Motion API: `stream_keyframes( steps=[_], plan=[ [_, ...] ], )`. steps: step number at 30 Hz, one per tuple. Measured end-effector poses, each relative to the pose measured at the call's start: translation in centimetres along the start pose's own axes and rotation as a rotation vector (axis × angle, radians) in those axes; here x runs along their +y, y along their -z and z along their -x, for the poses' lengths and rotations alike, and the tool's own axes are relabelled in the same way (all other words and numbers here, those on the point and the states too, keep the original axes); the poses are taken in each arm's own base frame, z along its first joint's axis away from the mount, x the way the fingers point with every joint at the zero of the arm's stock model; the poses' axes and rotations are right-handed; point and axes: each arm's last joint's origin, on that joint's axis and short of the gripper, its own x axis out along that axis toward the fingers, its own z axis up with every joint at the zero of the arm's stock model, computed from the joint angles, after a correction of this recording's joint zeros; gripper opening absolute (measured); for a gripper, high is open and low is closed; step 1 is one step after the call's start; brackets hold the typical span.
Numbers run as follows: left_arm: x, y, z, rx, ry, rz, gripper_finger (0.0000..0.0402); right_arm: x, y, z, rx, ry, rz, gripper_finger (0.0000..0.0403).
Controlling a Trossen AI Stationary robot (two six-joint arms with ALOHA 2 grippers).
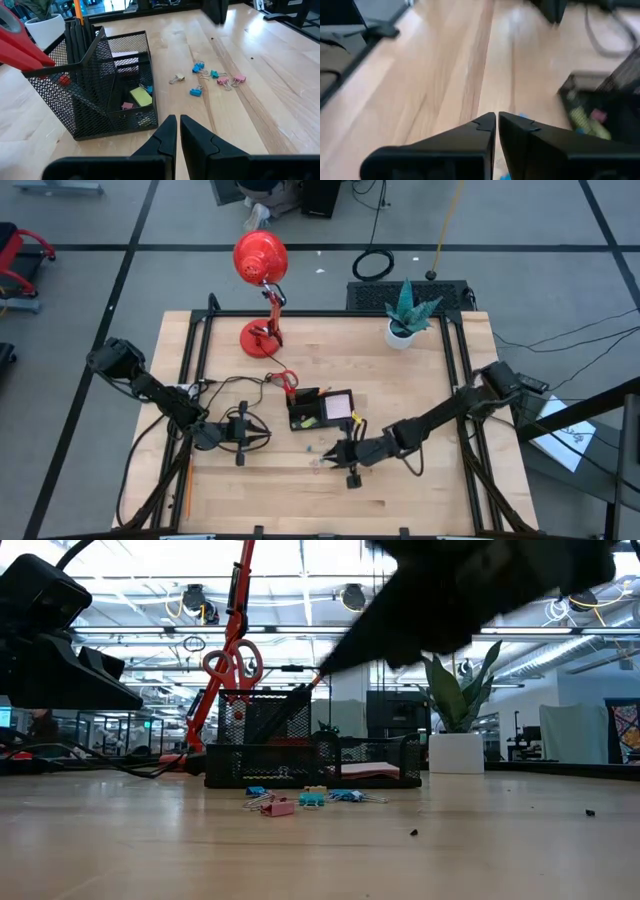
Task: Pick and place office supplies into organizer
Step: Put the blue binder clip into the black desk organizer
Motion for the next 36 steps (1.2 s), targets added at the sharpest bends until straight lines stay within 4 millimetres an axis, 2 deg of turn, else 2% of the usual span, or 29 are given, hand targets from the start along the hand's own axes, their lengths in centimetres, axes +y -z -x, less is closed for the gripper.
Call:
stream_keyframes(
  steps=[4, 8, 13, 16, 19, 36],
  plan=[
    [0.0, 0.0, 0.0, 0.001, 0.0, 0.001, 0.0031, 0.0, 1.3, -1.0, 0.029, 0.073, -0.069, 0.0018],
    [0.0, 0.0, 0.0, 0.001, 0.0, 0.007, 0.0031, 0.0, 1.7, -1.1, 0.052, 0.091, -0.117, 0.0037],
    [0.0, 0.1, 0.0, 0.009, -0.001, 0.001, 0.0031, 0.7, 1.9, -0.7, 0.062, 0.09, -0.199, 0.0103],
    [0.0, 0.2, 0.0, 0.015, -0.001, -0.004, 0.0031, 1.2, 2.5, -0.4, 0.093, 0.145, -0.241, 0.0143],
    [0.0, 0.3, 0.0, 0.023, 0.0, -0.01, 0.0031, 1.5, 2.7, -0.3, 0.086, 0.186, -0.264, 0.0165],
    [0.0, 0.3, 0.0, 0.025, 0.0, 0.006, 0.0031, 2.0, 5.7, -2.0, 0.147, 0.242, -0.277, 0.0169]
  ],
)
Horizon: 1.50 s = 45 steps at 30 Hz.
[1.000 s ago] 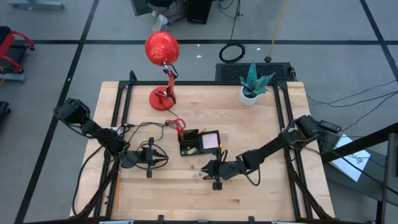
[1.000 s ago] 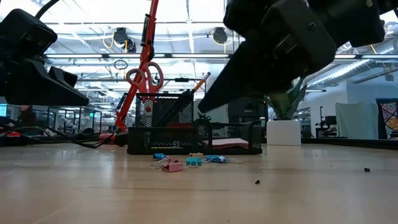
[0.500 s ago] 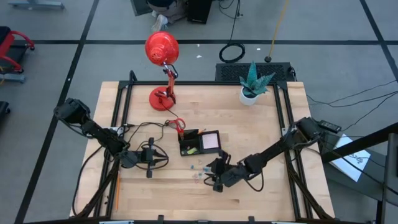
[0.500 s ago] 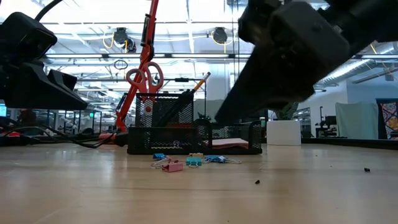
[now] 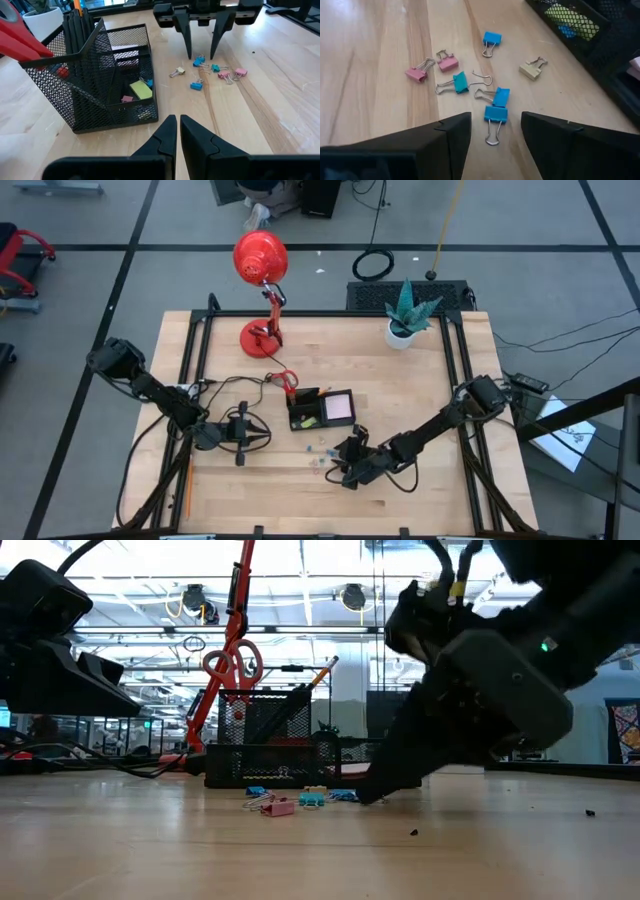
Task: Pick and place office supplies into organizer
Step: Put the blue binder clip into the black desk organizer
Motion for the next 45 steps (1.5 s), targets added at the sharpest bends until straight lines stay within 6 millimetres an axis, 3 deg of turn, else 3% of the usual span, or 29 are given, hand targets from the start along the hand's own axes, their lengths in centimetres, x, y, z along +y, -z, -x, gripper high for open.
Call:
stream_keyframes(
  steps=[21, 32, 45],
  plan=[
    [0.0, 0.0, 0.0, 0.0, 0.0, 0.0, 0.0031, 0.0, 0.2, -0.4, -0.02, 0.015, -0.033, 0.0169],
    [0.0, 0.0, 0.0, -0.001, 0.0, 0.001, 0.0031, -0.1, 2.4, -2.5, -0.011, 0.039, -0.053, 0.0169],
    [0.0, 0.0, 0.0, 0.0, -0.001, 0.001, 0.0031, -0.2, 1.5, -1.2, 0.044, 0.016, -0.031, 0.0169]
  ],
)
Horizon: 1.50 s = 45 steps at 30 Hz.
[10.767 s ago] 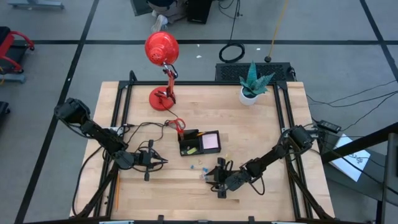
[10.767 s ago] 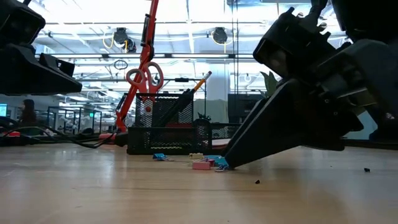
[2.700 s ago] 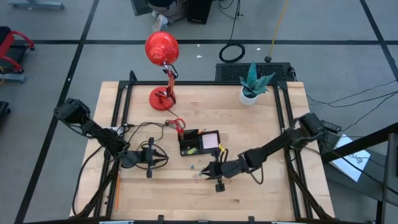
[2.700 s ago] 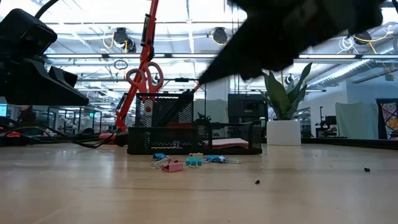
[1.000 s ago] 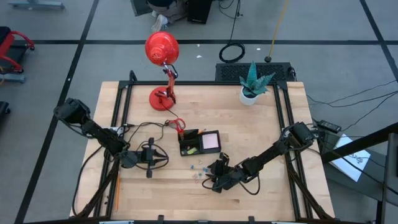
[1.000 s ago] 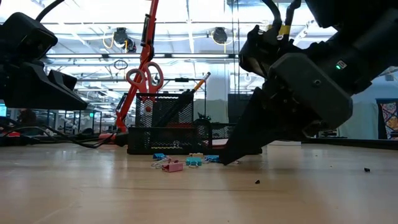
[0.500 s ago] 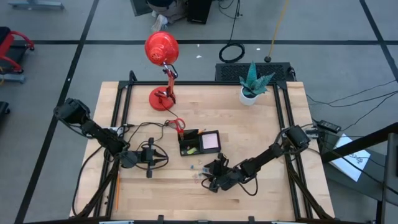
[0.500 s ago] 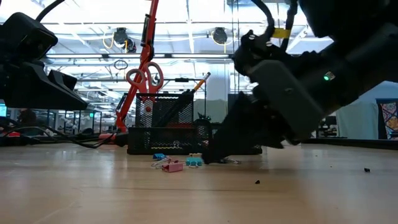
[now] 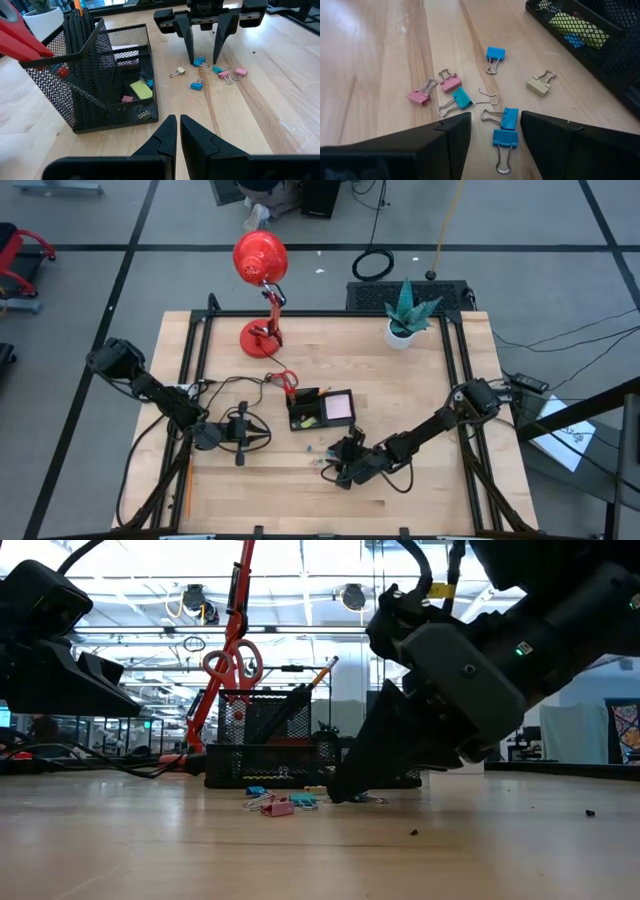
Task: Pick and place office supplies into organizer
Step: Put the blue binder clip into the black desk organizer
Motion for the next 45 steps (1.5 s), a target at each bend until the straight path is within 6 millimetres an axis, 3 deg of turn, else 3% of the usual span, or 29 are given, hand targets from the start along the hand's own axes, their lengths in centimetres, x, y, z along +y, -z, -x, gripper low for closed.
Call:
stream_keyframes(
  steps=[10, 26, 45],
  plan=[
    [0.0, 0.0, 0.0, 0.0, 0.0, 0.0, 0.0031, -0.08, 0.25, 0.06, 0.025, 0.004, -0.012, 0.0166],
    [0.0, 0.0, 0.0, 0.0, 0.0, 0.0, 0.0031, -0.29, 0.45, 0.17, 0.07, 0.0, 0.022, 0.0122],
    [0.0, -0.01, 0.0, -0.001, 0.0, 0.006, 0.0031, -0.84, 0.93, 0.42, 0.157, 0.024, 0.072, 0.012]
  ],
)
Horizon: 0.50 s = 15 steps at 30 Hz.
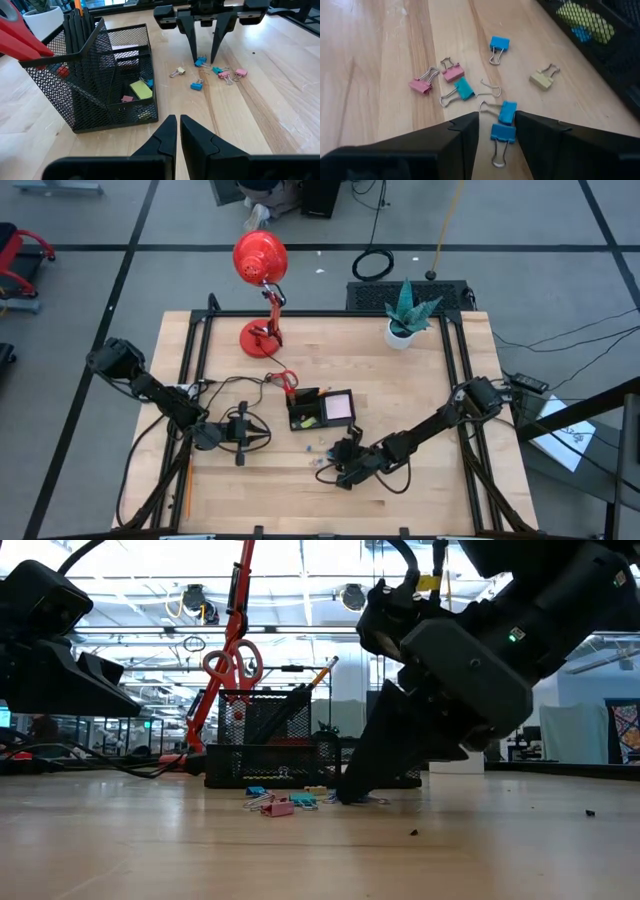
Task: Pick and place office supplies into organizer
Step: Put the blue binder clip into the black desk organizer
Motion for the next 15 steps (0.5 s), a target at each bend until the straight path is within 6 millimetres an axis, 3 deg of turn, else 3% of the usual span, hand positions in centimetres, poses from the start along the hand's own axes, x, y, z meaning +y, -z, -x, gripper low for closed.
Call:
stream_keyframes(
  steps=[11, 15],
  plan=[
    [0.0, -0.01, 0.0, -0.001, 0.0, 0.001, 0.0031, -0.07, 0.04, 0.51, 0.027, 0.003, -0.016, 0.012],
    [0.0, -0.01, 0.0, -0.001, 0.0, 0.001, 0.0031, -0.16, 0.15, 0.52, 0.036, 0.013, -0.028, 0.0102]
  ],
)
